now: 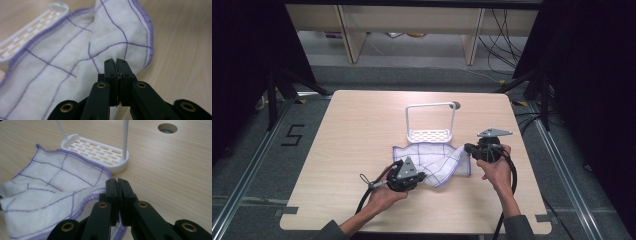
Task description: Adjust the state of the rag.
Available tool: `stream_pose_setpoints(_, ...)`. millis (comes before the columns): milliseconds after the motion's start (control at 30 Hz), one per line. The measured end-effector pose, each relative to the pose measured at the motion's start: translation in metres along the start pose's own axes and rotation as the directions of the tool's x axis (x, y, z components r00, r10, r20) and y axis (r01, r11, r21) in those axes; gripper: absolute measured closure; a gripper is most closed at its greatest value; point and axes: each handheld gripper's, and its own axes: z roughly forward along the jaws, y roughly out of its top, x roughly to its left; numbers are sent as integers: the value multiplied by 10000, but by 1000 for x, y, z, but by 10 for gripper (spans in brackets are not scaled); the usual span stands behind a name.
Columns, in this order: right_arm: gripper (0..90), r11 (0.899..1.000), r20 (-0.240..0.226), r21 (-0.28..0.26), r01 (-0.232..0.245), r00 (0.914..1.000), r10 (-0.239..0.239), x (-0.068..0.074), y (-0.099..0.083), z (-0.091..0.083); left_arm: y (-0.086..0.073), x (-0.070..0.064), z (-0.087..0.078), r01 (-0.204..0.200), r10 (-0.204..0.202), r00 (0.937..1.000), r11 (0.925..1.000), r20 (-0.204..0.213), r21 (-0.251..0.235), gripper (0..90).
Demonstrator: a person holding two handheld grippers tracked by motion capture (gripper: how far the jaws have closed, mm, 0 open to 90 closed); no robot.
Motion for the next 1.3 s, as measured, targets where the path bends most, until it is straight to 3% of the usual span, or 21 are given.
stream_pose_setpoints(67,880,9998,23,10,-200,9998,200,1,0,-4,11,13,-8,49,-49,9999,10000,127,22,876)
stream_pose_setpoints(100,880,9999,96,-51,150,9998,-150,-2,1,-5,16,19,-9,200,-200,9994,9998,277,11,876)
stream_pose_setpoints(133,880,9999,-30,-44,-136,9999,135,0,1,-5,21,27,-8,494,-492,9982,9988,330,-61,876)
stream_pose_setpoints(200,879,9999,119,43,105,9999,-105,-3,2,-4,28,43,0,563,-568,9981,9982,230,220,875)
stream_pose_setpoints(233,880,9997,68,188,-160,9999,159,-1,3,-2,28,51,6,434,-432,9991,9981,-52,443,874)
stream_pose_setpoints(267,879,9998,171,211,15,9999,-18,-2,2,1,27,58,13,584,-566,9978,9969,-351,523,874)
stream_pose_setpoints(333,879,9986,398,433,294,9987,-311,-4,1,7,22,68,26,581,-540,9973,9946,-495,859,872)
stream_pose_setpoints(400,879,9977,414,650,214,9989,-241,-4,-2,11,15,72,36,570,-487,9959,9922,-763,1108,864)
stream_pose_setpoints(500,879,9956,392,927,96,9991,-133,-3,-7,15,7,71,42,624,-536,9949,9927,-854,1033,807)
stream_pose_setpoints(567,877,9950,497,947,303,9981,-351,-3,-10,17,6,71,41,657,-565,9932,9938,-1020,894,715)
stream_pose_setpoints(700,877,9944,486,1018,288,9982,-339,-1,-9,15,8,69,26,890,-827,9877,9952,-1328,419,563)
stream_pose_setpoints(800,877,9945,442,868,584,9971,-624,1,-9,15,6,62,10,626,-591,9884,9978,-1399,211,554)
stream_pose_setpoints(900,877,9947,277,940,415,9986,-443,7,-8,12,1,49,2,525,-495,9899,9984,-1332,188,530)
stream_pose_setpoints(933,877,9947,301,797,655,9972,-681,7,-9,13,-1,43,2,556,-525,9907,9982,-1259,214,524)
stream_pose_setpoints(967,877,9951,229,871,466,9985,-488,9,-9,11,-3,37,3,517,-482,9926,9982,-1117,292,518)
stream_pose_setpoints(1000,877,9948,202,747,699,9972,-716,9,-10,11,-4,31,6,455,-414,9933,9983,-1078,365,509)
stream_pose_setpoints(1133,877,9947,163,748,708,9973,-722,11,-14,11,-5,13,20,169,-130,9977,9982,-668,579,472)
stream_pose_setpoints(1167,877,9947,111,861,570,9982,-581,11,-14,10,-4,9,24,74,-31,9975,9981,-701,615,471)
stream_pose_setpoints(1200,877,9943,139,788,715,9973,-728,10,-15,10,-4,6,28,-15,63,9972,9980,-740,638,468)
stream_pose_setpoints(1233,878,9952,102,862,468,9988,-479,11,-15,8,-4,4,31,-159,222,9965,9968,-808,785,458)
stream_pose_setpoints(1300,877,9954,96,666,682,9976,-690,9,-16,8,-3,3,37,-206,314,9948,9936,-967,1109,436)
